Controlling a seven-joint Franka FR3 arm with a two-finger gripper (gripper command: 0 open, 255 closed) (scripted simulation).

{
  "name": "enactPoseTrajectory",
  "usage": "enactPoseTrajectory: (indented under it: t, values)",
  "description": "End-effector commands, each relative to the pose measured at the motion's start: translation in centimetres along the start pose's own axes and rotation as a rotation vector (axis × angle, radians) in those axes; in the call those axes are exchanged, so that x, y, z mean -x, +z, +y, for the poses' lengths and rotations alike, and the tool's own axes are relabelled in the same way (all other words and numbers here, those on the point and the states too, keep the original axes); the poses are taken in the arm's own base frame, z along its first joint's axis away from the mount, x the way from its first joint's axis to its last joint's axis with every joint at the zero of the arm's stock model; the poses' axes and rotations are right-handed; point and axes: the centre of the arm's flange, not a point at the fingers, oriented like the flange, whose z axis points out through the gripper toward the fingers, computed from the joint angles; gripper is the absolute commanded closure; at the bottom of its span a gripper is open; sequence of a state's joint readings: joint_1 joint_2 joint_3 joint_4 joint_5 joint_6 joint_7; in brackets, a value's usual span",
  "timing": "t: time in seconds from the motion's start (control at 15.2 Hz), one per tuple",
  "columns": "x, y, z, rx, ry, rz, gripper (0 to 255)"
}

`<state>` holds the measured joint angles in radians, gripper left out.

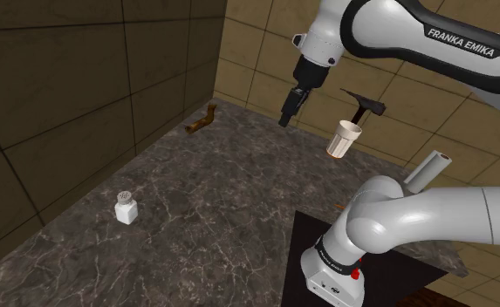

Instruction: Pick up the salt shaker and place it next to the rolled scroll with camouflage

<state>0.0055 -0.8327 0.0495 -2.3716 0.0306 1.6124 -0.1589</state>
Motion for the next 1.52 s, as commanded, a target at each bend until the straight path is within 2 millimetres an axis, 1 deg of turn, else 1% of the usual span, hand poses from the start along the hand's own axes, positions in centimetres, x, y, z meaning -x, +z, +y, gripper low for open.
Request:
enactPoseTrajectory:
  t: [0.0,0.73,1.45]
  values:
    - [0.0,0.0,0.0,0.0,0.0,0.0,0]
    - [-4.8,8.9,-9.5,-0.016,-0.012,0.087,0]
    - [-10.3,17.2,-19.2,-0.031,-0.025,0.173,0]
